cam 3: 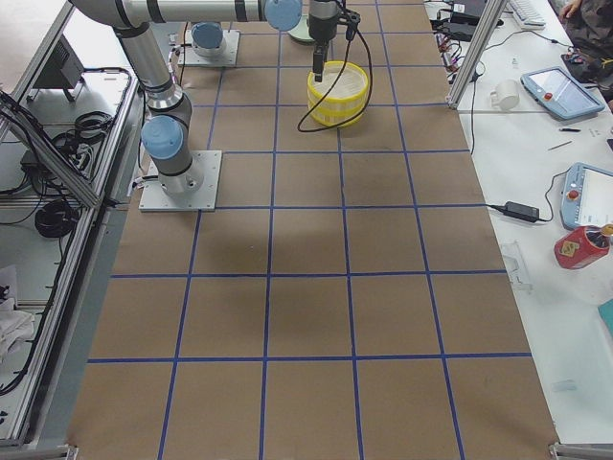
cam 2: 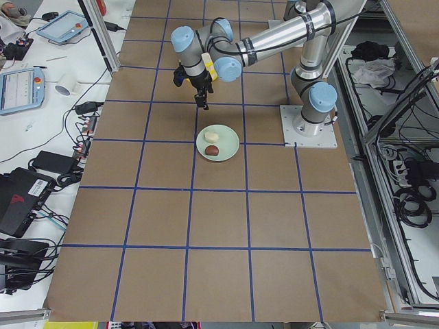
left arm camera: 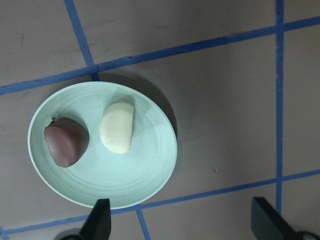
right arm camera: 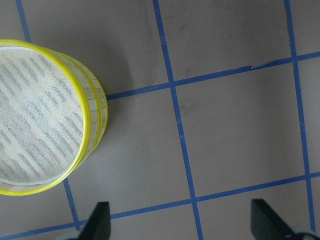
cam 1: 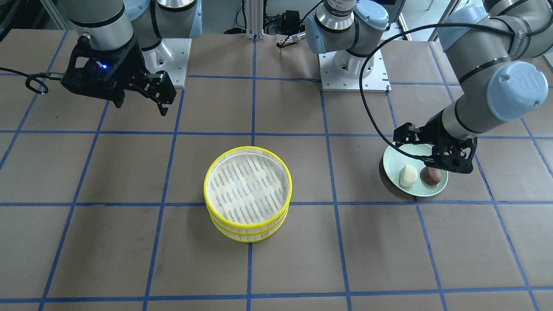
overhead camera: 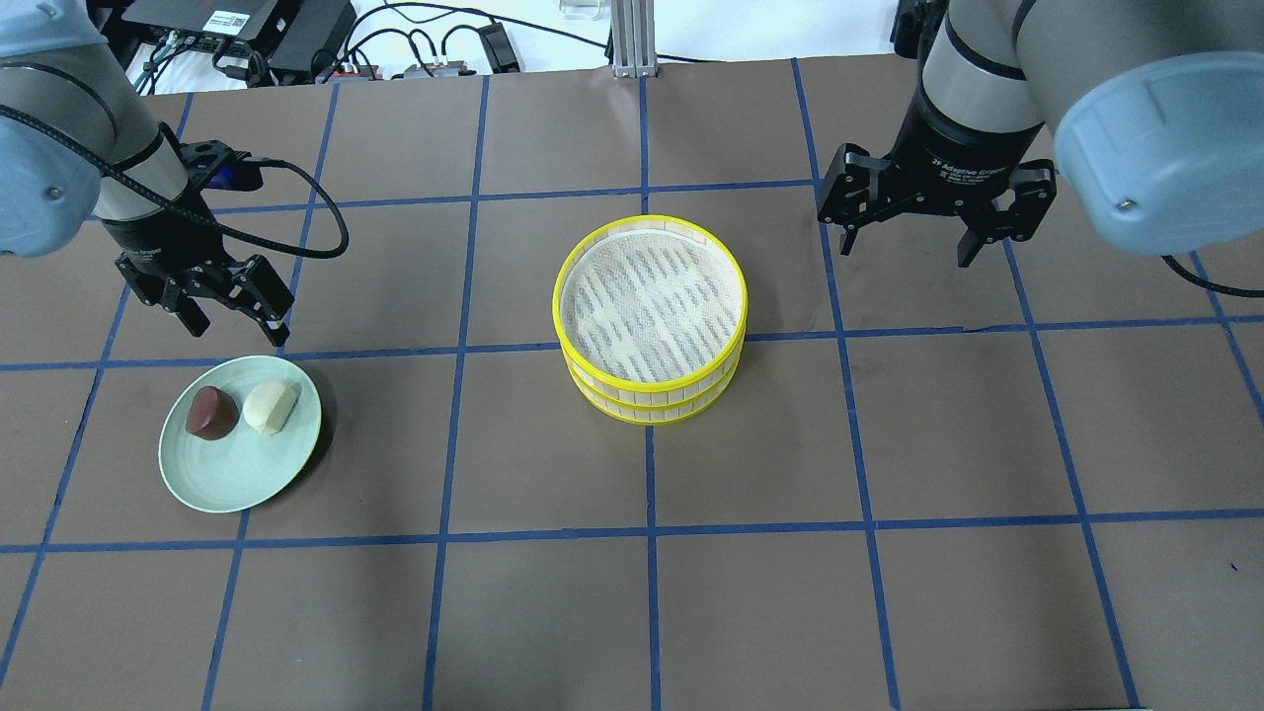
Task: Place buns in different layers of steamer
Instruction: 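Lower the left gripper over the white bun on the green plate, then grasp the white bun with the left gripper and lift it, then carry the white bun to the steamer while the right grips the top tier, then lift the top tier aside with the right while the left drops the bun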
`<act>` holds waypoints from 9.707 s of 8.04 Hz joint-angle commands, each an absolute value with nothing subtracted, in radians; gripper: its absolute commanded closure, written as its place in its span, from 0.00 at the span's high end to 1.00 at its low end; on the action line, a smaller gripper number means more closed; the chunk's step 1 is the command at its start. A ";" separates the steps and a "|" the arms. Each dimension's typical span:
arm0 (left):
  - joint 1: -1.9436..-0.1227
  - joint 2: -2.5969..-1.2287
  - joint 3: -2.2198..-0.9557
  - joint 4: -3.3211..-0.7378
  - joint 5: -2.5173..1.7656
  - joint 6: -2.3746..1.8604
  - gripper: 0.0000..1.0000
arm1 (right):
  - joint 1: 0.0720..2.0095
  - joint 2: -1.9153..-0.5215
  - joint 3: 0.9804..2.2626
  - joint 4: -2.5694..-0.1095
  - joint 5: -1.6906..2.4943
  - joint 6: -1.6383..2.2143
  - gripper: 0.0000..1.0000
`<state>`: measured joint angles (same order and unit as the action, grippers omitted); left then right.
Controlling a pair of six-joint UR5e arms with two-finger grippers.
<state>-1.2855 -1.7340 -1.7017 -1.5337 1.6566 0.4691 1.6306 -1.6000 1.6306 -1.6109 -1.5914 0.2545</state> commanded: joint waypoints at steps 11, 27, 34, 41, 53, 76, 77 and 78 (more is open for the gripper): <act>-1.227 -1.997 -1.718 -1.376 1.724 0.604 0.88 | 1.632 -1.582 1.631 -1.629 -1.586 0.258 1.00; -1.238 -2.005 -1.704 -1.396 1.763 0.600 0.00 | 1.632 -1.529 1.620 -1.671 -1.545 0.316 1.00; -1.354 -1.803 -1.684 -1.451 1.688 0.548 0.00 | 1.634 -1.529 1.623 -1.684 -1.546 0.313 1.00; -1.408 -1.792 -1.683 -1.453 1.641 0.492 0.00 | 1.643 -1.461 1.634 -1.759 -1.526 0.364 1.00; -1.582 -1.698 -1.681 -1.476 1.554 0.265 0.00 | 1.738 -1.229 1.709 -2.023 -1.486 0.439 0.24; -1.787 -2.042 -1.680 -0.808 1.227 -0.067 0.22 | 1.414 -1.703 1.671 -1.404 -1.631 -0.084 0.03; -1.787 -2.043 -1.680 -0.810 1.232 -0.071 0.50 | 1.414 -1.703 1.669 -1.402 -1.632 -0.084 0.03; -1.787 -2.042 -1.680 -0.813 1.235 -0.093 0.76 | 1.414 -1.703 1.670 -1.402 -1.632 -0.084 0.03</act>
